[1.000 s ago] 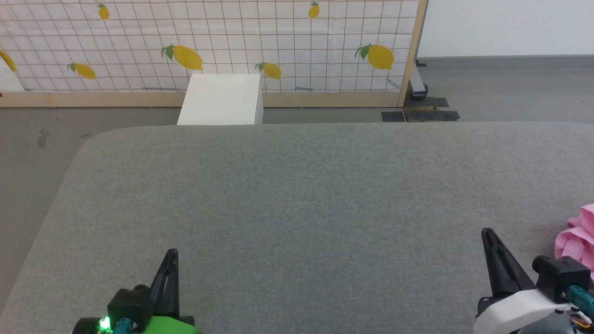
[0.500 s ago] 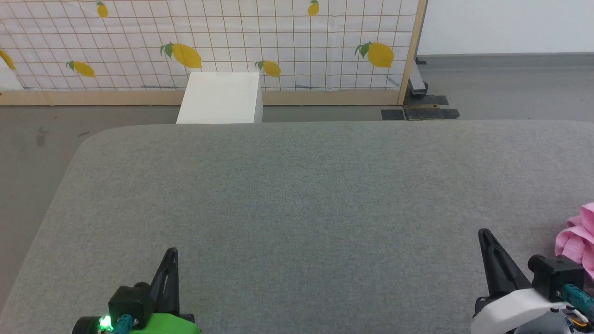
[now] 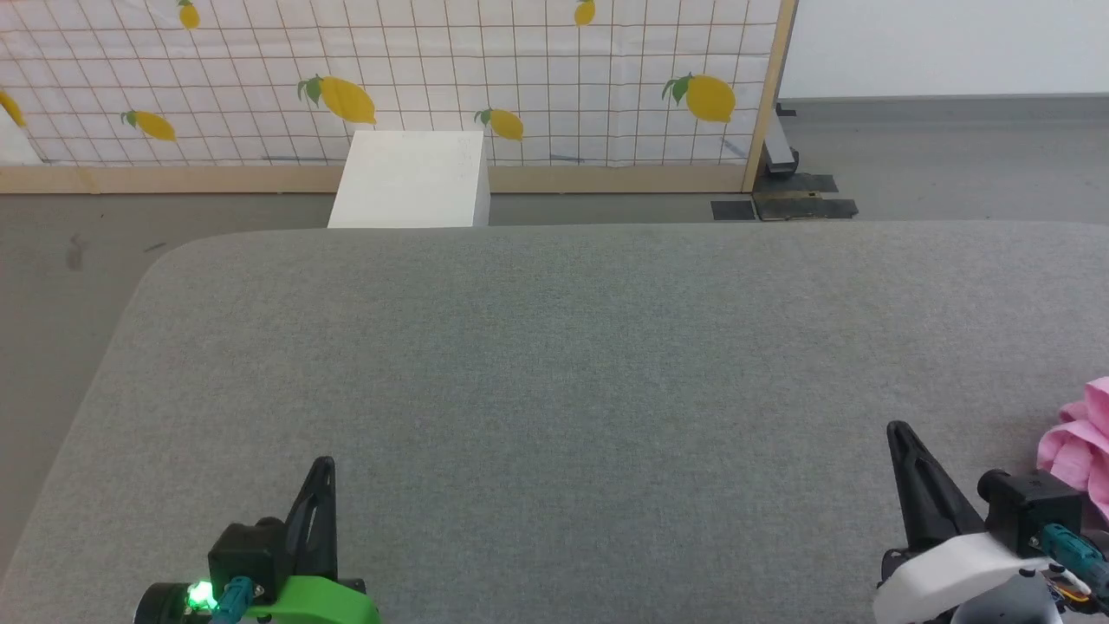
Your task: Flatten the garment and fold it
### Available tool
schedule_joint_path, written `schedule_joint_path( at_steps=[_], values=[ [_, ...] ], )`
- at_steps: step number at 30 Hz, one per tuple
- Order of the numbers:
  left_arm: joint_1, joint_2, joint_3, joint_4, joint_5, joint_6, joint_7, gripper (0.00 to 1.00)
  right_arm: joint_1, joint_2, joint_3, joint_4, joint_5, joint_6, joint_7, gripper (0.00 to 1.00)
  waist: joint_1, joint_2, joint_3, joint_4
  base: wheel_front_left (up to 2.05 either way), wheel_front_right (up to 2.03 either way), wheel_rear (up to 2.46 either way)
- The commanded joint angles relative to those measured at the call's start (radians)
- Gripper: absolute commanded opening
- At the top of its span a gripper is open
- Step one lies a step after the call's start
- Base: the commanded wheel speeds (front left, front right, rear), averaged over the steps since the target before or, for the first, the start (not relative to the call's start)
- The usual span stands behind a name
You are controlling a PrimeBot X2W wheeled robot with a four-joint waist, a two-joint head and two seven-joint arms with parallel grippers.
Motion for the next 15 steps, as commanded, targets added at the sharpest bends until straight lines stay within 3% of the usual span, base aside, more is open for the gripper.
schedule_joint_path(
  at_steps=[1, 15],
  values=[
    [-0.021, -0.007, 0.006, -0.004, 0.009, -0.004, 0.005, 0.00, -0.022, 0.001, 0.003, 0.006, -0.009, 0.000, -0.008, 0.00, 0.0000, 0.0021, 0.001, 0.000, 0.00, 0.00, 0.00],
    [-0.033, -0.023, 0.022, -0.013, 0.032, -0.009, 0.034, 0.00, -0.039, 0.001, 0.011, 0.020, -0.021, -0.001, -0.013, 0.00, 0.0000, 0.0029, 0.006, -0.001, 0.00, 0.00, 0.00]
  ],
)
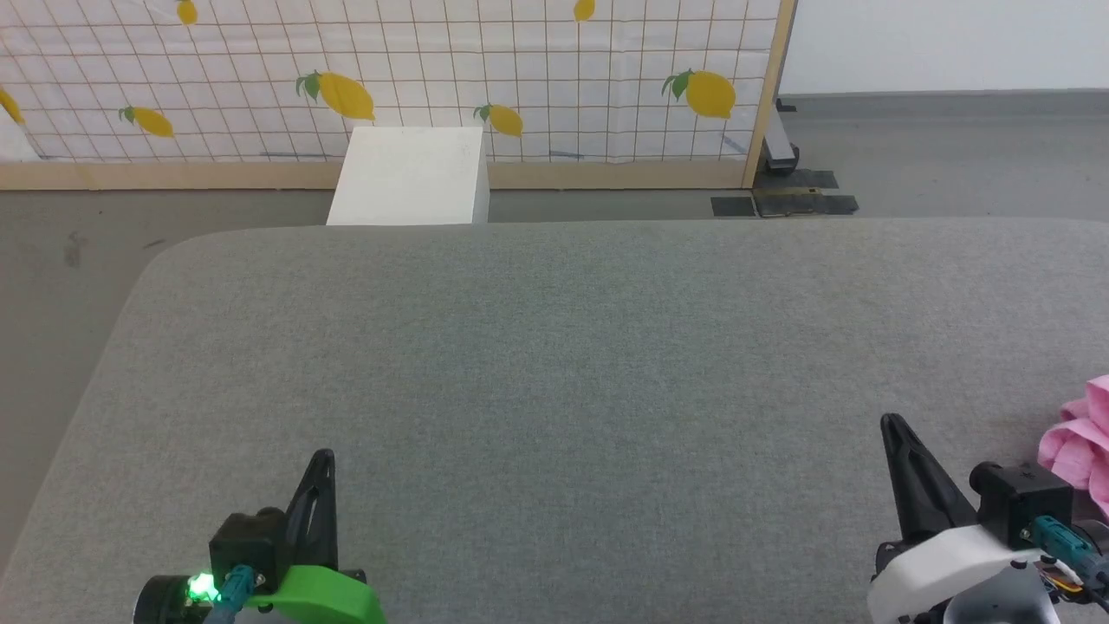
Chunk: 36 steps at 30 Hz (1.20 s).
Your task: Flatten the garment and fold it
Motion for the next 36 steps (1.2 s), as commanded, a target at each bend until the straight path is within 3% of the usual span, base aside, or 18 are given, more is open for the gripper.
schedule_joint_path(
  at_steps=[1, 36],
  values=[
    [-0.022, -0.007, 0.005, -0.006, 0.015, -0.005, 0.007, 0.00, -0.019, 0.002, 0.003, 0.006, -0.006, -0.001, -0.008, 0.00, 0.0000, 0.0029, 0.001, 0.000, 0.00, 0.00, 0.00],
    [-0.053, -0.046, 0.045, -0.027, 0.074, -0.017, 0.078, 0.00, -0.062, 0.003, 0.021, 0.040, -0.036, -0.001, -0.020, 0.00, 0.0000, 0.0049, 0.014, -0.002, 0.00, 0.00, 0.00]
  ],
)
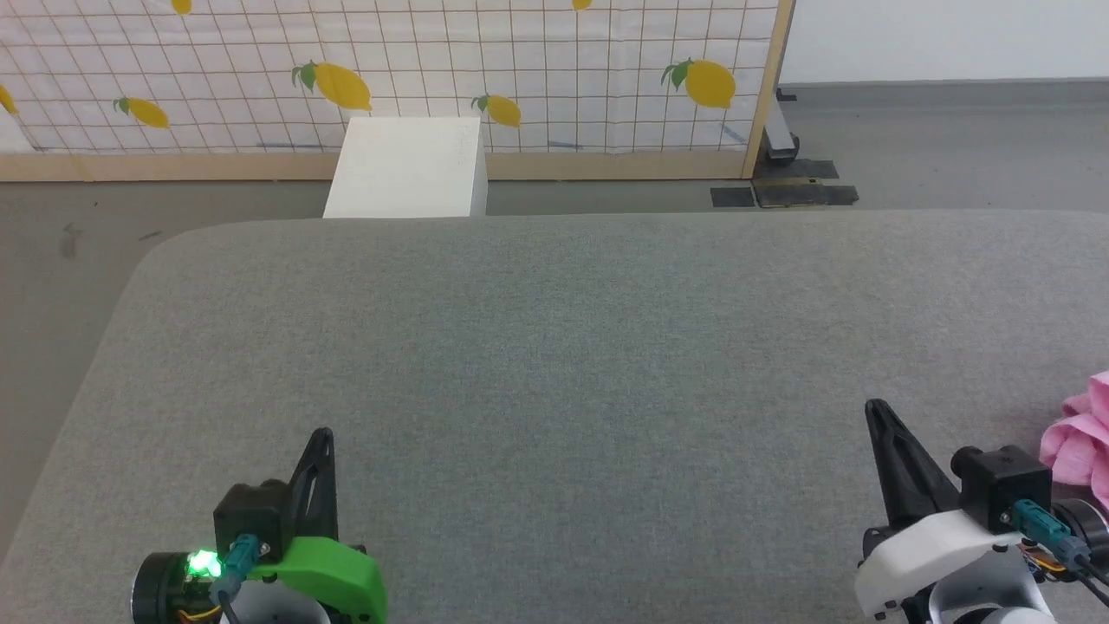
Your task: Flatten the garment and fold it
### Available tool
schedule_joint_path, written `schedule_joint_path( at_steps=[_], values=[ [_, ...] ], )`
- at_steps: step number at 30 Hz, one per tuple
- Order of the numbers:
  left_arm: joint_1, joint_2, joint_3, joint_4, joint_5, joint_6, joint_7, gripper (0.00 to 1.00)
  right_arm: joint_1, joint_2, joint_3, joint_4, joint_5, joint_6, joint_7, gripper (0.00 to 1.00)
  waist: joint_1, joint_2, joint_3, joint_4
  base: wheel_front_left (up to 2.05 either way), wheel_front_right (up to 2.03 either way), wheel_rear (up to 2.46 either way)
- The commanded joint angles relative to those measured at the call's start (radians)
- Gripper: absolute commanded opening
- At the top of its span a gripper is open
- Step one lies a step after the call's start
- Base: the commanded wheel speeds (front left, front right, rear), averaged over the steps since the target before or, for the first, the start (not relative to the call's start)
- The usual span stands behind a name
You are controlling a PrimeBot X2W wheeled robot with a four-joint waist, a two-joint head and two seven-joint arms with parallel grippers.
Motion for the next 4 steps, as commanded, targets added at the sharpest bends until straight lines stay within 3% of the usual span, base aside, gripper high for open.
schedule_joint_path(
  at_steps=[1, 4],
  values=[
    [-0.020, -0.007, 0.005, -0.004, 0.015, -0.005, 0.005, 0.00, -0.020, 0.002, 0.003, 0.004, -0.010, -0.001, -0.007, 0.00, 0.0000, 0.0050, 0.001, 0.000, 0.00, 0.00, 0.00],
    [-0.022, -0.010, 0.008, -0.006, 0.020, -0.006, 0.011, 0.00, -0.024, 0.002, 0.005, 0.007, -0.012, -0.001, -0.008, 0.00, 0.0000, 0.0052, 0.002, 0.000, 0.00, 0.00, 0.00]
  ],
)
